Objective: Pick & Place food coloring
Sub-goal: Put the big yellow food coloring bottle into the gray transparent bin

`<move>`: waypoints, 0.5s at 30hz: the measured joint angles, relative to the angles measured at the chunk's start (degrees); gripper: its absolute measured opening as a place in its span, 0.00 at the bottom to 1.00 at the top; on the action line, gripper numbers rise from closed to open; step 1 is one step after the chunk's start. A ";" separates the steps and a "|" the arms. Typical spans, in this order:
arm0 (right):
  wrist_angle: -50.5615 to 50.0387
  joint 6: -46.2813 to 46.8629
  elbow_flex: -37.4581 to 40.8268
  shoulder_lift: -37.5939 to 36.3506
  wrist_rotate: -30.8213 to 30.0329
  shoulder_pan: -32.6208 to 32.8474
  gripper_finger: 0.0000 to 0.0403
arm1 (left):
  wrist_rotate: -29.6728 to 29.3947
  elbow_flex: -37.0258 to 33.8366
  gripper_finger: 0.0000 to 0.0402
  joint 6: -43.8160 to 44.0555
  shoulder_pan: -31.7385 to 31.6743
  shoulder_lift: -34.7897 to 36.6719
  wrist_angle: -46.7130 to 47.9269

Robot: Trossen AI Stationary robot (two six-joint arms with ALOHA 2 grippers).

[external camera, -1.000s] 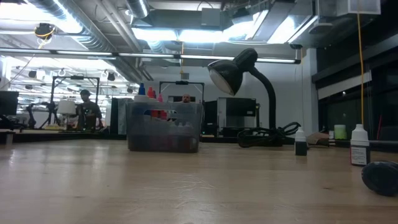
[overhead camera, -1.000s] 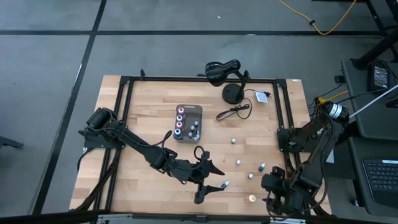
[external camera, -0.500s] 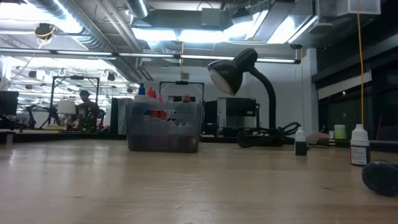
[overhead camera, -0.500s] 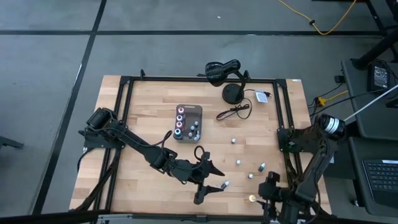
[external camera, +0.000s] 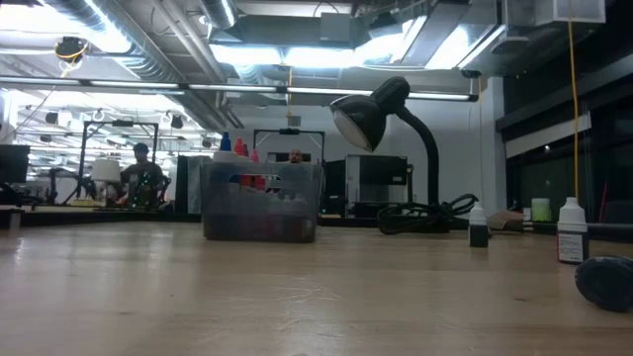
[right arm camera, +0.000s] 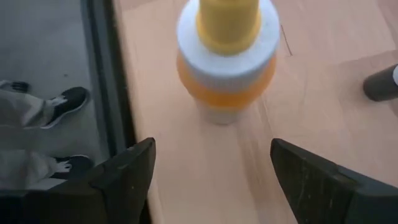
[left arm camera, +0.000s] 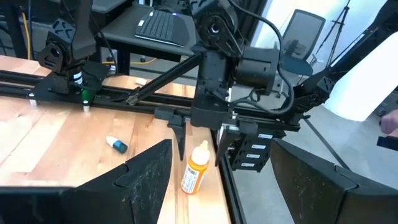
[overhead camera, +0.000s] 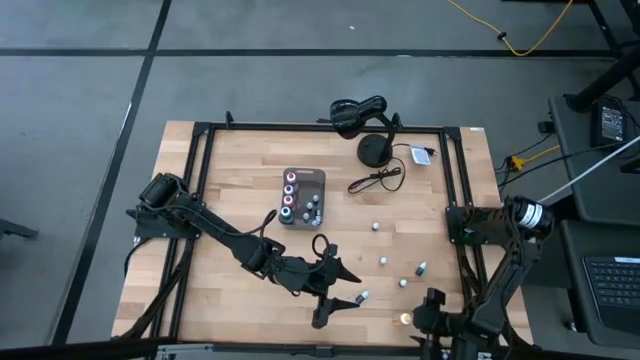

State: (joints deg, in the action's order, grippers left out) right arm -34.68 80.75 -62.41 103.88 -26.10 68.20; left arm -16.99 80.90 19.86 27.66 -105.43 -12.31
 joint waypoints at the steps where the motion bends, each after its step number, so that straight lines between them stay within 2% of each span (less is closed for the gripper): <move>1: -0.02 0.00 0.00 0.31 -0.54 0.00 0.79 | 0.01 0.00 0.66 0.06 -0.02 0.00 -0.02; 9: 0.22 0.06 0.00 0.82 -7.63 -0.02 0.79 | 0.00 0.00 0.66 0.52 -0.02 0.00 -1.06; 15: 1.05 0.68 0.00 2.15 -8.66 -0.04 0.79 | 0.00 0.00 0.66 0.50 -0.01 0.00 -1.06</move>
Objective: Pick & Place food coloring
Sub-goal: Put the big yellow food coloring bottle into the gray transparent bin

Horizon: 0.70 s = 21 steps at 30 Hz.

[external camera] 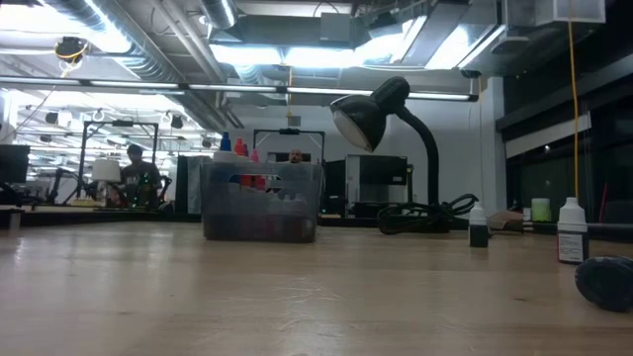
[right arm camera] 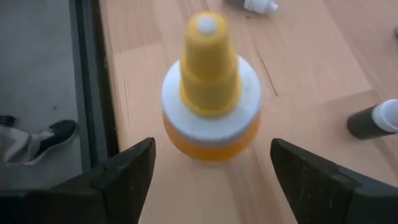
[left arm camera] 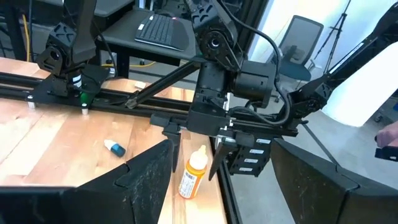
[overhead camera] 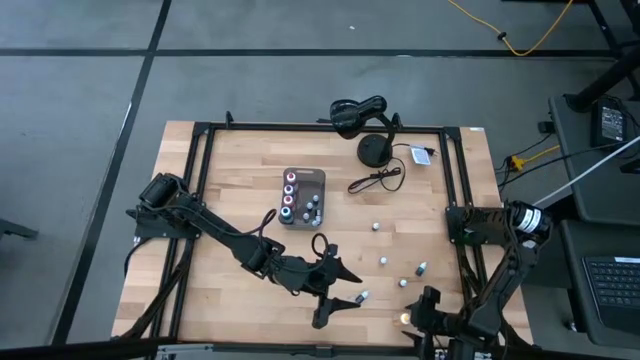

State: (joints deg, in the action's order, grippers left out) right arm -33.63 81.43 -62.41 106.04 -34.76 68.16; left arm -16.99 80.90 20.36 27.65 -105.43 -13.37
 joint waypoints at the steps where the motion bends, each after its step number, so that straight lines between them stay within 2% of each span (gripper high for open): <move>1: 0.41 0.69 0.00 0.36 -0.44 0.00 0.79 | 0.00 0.00 0.66 0.00 -0.01 0.00 -0.01; 21: 2.63 2.35 0.00 3.19 -2.97 0.02 0.77 | 0.15 0.00 0.66 0.09 -0.01 0.00 -0.18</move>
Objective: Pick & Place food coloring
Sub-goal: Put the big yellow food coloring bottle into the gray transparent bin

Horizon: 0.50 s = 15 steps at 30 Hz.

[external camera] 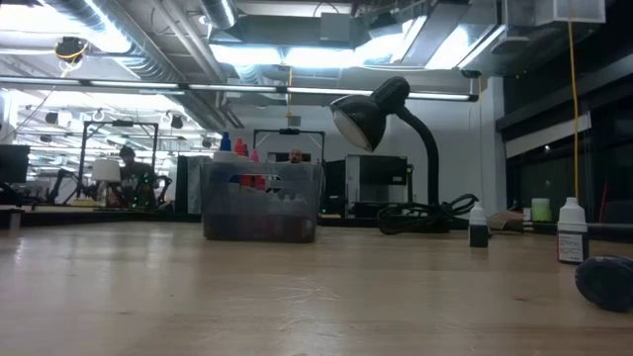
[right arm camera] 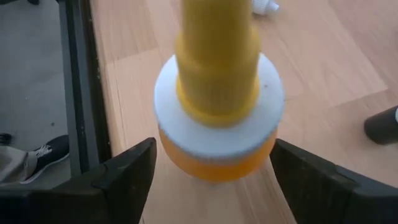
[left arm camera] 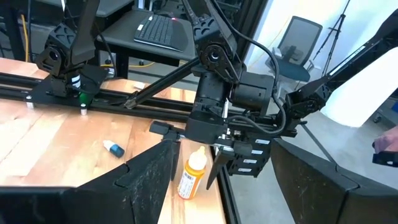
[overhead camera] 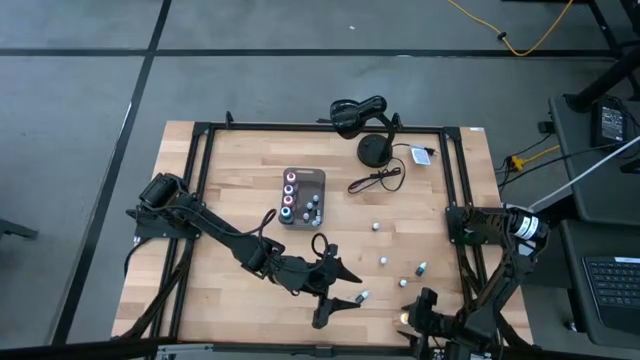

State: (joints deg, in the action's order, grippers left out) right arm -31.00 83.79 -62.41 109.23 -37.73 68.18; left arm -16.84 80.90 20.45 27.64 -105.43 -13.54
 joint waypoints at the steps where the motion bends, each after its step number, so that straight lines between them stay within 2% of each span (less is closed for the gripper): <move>1: 0.02 0.00 0.00 -0.02 0.13 0.00 0.76 | 0.00 0.00 0.66 0.00 0.00 0.00 -0.02; 5: -0.02 -0.06 0.00 -0.02 0.16 0.00 0.65 | 0.00 0.00 0.66 -0.02 0.00 0.00 -0.01; 15: -0.39 -0.15 -0.45 -0.04 0.49 -0.02 0.27 | 0.00 0.00 0.66 -0.04 0.00 0.00 -0.01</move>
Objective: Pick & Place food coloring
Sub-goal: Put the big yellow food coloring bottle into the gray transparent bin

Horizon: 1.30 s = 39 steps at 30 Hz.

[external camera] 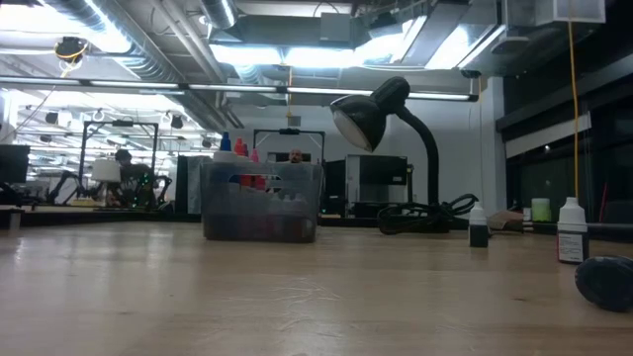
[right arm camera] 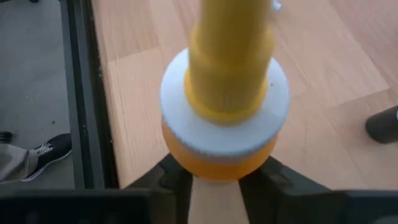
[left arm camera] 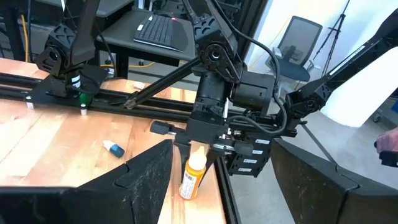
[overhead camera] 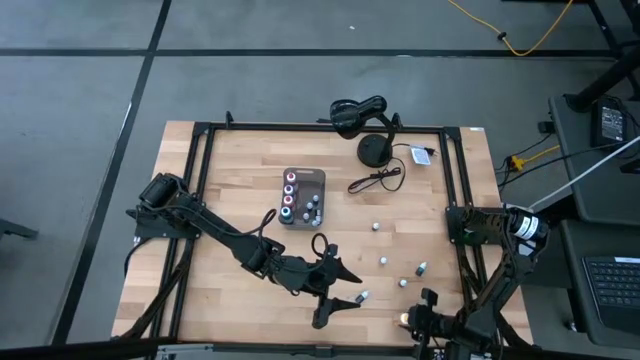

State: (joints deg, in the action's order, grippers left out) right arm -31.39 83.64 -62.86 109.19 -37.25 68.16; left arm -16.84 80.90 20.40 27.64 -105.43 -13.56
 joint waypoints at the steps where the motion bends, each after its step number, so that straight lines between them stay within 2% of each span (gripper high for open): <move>1: -0.17 -0.02 -0.30 0.00 0.04 0.01 0.25 | 0.00 0.00 0.66 0.00 0.00 0.00 0.02; 5: -3.21 -0.22 -3.27 0.00 0.46 -0.01 0.24 | 0.48 0.00 0.66 2.25 -0.30 0.00 0.02; 9: -10.31 -3.18 -9.32 0.00 2.20 -0.79 0.27 | 3.69 1.91 0.66 3.45 -1.51 0.00 3.14; 19: -22.17 -16.75 -25.10 -0.09 4.34 -5.47 0.25 | 9.34 13.99 0.66 -1.16 -4.83 0.01 26.95; 25: -24.74 -18.40 -30.30 -0.09 4.89 -9.35 0.26 | 9.49 20.84 0.65 -5.86 -4.44 0.04 39.31; 29: -24.71 -20.16 -34.35 -0.09 8.17 -13.74 0.26 | 9.32 23.95 0.63 -7.22 -3.46 0.04 44.47; 36: -24.74 -24.97 -40.02 -0.09 8.44 -21.66 0.26 | 7.34 25.14 0.59 -6.20 -1.60 0.35 47.52; 39: -24.62 -27.19 -41.53 -0.09 8.48 -24.53 0.26 | 3.90 25.16 0.58 -5.55 -0.88 1.01 48.79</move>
State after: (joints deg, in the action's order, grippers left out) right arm -56.01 56.46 -104.39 109.10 -28.77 43.63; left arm -12.94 106.06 14.86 26.76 -104.42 35.24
